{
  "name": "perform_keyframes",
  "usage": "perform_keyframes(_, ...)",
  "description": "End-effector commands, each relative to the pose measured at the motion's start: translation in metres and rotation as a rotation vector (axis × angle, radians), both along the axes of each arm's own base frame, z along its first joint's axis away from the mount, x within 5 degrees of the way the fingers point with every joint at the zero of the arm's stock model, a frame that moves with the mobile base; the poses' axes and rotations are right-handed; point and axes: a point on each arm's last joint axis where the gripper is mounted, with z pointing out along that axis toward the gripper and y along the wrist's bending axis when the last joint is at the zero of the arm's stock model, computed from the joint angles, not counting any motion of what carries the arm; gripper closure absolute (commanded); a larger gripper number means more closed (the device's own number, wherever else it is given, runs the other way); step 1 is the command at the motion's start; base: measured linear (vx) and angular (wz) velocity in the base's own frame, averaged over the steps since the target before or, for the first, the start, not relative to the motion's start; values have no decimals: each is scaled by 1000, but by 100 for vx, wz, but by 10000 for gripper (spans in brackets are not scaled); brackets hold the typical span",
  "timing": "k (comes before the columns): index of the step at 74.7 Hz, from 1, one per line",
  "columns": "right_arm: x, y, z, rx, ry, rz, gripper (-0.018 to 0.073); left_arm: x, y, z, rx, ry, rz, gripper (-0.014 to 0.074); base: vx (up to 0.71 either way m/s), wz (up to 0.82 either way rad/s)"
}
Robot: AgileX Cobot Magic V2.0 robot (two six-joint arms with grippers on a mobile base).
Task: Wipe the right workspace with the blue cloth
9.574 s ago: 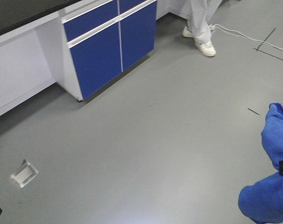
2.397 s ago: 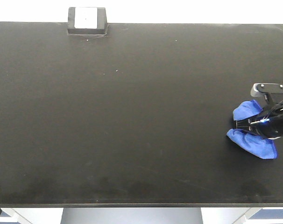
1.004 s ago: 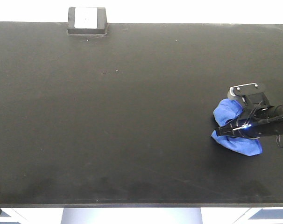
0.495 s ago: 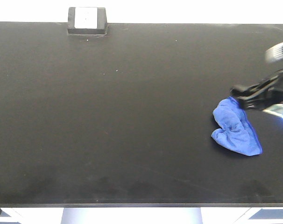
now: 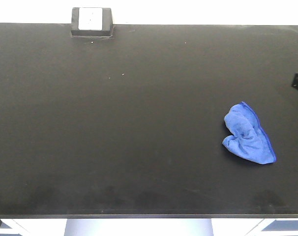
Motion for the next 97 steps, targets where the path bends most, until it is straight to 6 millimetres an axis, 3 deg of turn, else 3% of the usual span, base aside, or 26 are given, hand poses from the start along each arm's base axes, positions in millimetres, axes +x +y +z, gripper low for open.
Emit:
perform_keyframes(1,-8,-2,17,56,-96,-29,567,0,0,16,-24,-102,3,603,0,0)
perform_keyframes(17,-20,-2,22,64,-146,-26,567,0,0,16,-24,-102,3,603,0,0)
perform_keyframes(45,-19,-4,20,-2,-149,-42,567,0,0,16,-24,-102,3,603,0,0)
perform_keyframes(71,-30,-31,11,-146,-129,-320,567,0,0,16,-24,-102,3,603,0,0)
perform_keyframes(83,-32,-33,-24,-111,-268,-354,567,0,0,16,-24,-102,3,603,0,0)
perform_keyframes(97,-38,-35,-98,-11,-352,-387,567,0,0,16,-24,-102,3,603,0,0)
